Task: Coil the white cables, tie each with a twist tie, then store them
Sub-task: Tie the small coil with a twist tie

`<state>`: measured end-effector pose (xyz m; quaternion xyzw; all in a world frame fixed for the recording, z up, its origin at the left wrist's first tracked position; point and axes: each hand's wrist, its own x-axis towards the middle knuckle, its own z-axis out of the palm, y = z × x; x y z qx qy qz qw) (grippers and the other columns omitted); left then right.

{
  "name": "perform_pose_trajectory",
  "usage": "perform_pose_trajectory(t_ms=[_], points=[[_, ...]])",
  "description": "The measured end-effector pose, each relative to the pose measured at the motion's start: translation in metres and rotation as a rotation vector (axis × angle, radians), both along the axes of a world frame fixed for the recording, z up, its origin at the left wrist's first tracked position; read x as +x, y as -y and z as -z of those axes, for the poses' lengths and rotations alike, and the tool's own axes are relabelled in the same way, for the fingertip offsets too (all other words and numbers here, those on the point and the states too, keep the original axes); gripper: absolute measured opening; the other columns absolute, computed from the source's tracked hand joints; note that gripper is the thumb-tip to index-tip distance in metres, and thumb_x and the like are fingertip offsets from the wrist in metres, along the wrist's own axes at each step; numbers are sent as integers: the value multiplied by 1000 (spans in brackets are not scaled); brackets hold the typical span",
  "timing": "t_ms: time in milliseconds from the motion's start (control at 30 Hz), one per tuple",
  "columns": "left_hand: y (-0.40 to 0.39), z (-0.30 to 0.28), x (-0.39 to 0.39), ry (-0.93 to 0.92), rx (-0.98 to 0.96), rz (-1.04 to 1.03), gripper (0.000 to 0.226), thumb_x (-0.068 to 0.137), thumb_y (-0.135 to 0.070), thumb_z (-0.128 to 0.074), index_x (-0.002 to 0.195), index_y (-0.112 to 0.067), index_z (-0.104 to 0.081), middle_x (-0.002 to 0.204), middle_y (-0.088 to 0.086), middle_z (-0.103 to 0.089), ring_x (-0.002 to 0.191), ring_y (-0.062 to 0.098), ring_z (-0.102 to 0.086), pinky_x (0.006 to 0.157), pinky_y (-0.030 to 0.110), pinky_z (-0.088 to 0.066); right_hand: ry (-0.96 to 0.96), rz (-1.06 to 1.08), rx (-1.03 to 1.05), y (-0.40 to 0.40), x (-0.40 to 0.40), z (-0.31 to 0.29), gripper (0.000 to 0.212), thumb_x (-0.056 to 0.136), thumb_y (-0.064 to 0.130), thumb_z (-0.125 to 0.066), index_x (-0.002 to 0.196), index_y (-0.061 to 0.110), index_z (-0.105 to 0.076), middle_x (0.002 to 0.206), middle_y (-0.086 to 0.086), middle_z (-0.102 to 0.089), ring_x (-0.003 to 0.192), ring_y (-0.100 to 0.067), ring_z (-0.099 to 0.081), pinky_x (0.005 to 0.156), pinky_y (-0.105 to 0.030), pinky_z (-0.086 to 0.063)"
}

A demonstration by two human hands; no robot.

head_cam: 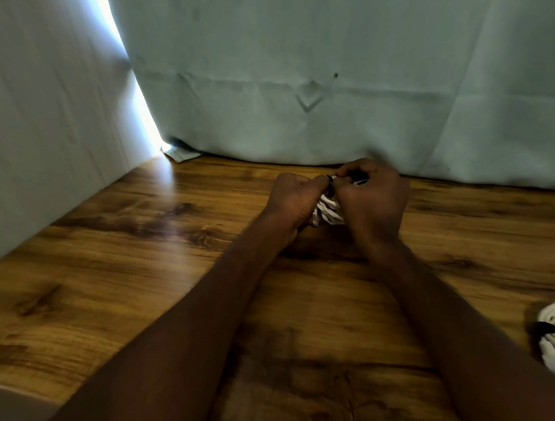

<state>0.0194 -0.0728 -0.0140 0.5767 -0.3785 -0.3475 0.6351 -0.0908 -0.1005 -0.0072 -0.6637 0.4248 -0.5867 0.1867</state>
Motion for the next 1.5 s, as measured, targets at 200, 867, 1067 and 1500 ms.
perform_pose_trajectory(t_ms=[200, 867, 1067, 1500], points=[[-1, -1, -1, 25, 8, 16, 23, 93, -20, -65, 87, 2, -70, 78, 35, -64, 66, 32, -59, 55, 34, -47, -27, -40, 2, 3, -1, 2, 14, 77, 22, -70, 86, 20, -80, 75, 8, -74, 69, -5, -67, 70, -31, -57], [3, 4, 4, 58, -26, 20, 33, 98, -19, -68, 82, 10, -74, 71, 21, -71, 56, 21, -67, 48, 24, -50, -164, -150, 64, 26, -13, 0, 8, 81, 13, -80, 85, 19, -79, 82, 16, -56, 75, 2, -57, 62, -2, -36], [7, 5, 5, 102, -112, -57, 12, 90, -6, -69, 89, 2, -77, 85, 21, -76, 82, 34, -76, 73, 42, -61, -131, -105, 37, 18, -3, 4, 9, 81, 19, -73, 86, 18, -80, 86, 6, -71, 81, -13, -69, 77, -29, -53], [6, 4, 5, 12, -165, -54, 10, 88, 1, -69, 90, 3, -78, 87, 24, -76, 81, 34, -75, 75, 45, -62, -74, 35, -45, 3, 9, 8, 25, 76, 35, -65, 94, 27, -80, 84, 5, -76, 83, -23, -70, 71, -38, -57]])
